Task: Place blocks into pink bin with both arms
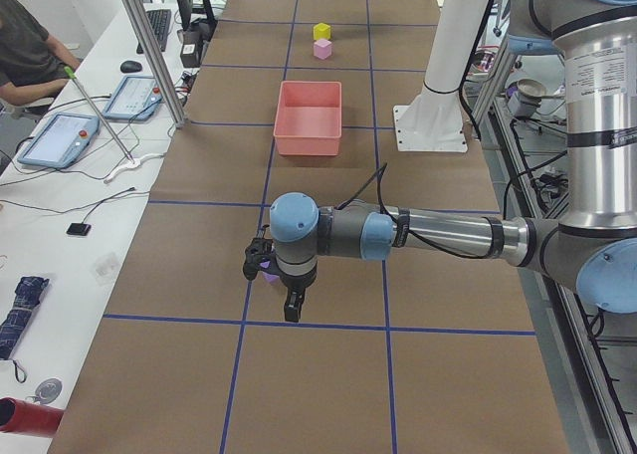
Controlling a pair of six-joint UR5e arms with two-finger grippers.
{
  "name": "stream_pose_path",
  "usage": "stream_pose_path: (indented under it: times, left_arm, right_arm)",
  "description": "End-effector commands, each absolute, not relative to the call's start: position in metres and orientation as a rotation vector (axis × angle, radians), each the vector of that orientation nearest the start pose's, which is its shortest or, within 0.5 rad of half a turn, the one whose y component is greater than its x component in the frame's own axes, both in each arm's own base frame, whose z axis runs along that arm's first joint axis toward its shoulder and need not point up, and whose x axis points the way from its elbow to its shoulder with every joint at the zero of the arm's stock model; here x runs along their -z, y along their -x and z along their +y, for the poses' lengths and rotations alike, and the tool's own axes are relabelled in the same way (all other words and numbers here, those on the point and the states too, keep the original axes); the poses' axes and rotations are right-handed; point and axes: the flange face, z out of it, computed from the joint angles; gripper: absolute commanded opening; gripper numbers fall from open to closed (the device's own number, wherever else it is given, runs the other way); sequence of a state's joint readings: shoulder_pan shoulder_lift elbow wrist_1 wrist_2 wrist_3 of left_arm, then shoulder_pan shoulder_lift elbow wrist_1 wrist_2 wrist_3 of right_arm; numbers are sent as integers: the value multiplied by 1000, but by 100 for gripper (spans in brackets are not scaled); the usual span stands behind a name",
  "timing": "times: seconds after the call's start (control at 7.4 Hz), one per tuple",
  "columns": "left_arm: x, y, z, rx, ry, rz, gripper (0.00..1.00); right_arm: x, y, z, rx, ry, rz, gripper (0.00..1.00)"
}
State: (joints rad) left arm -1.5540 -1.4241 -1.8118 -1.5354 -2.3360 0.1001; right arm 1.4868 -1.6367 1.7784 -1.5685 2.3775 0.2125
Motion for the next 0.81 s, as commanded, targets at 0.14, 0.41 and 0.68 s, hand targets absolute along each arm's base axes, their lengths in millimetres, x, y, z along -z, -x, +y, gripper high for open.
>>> stream_pose_path:
  times: [0.14, 0.41, 0.68]
  left_arm:
    - [-607, 58, -432, -144, -100, 764, 100]
    - [-603, 58, -433, -144, -108, 763, 100]
    - [-603, 57, -433, -144, -109, 765, 100]
  right_arm:
    - [-587, -22, -471, -66, -10, -824, 100]
    - [-593, -22, -468, -70, -1, -821, 100]
    - [-593, -21, -469, -77, 4, -821, 100]
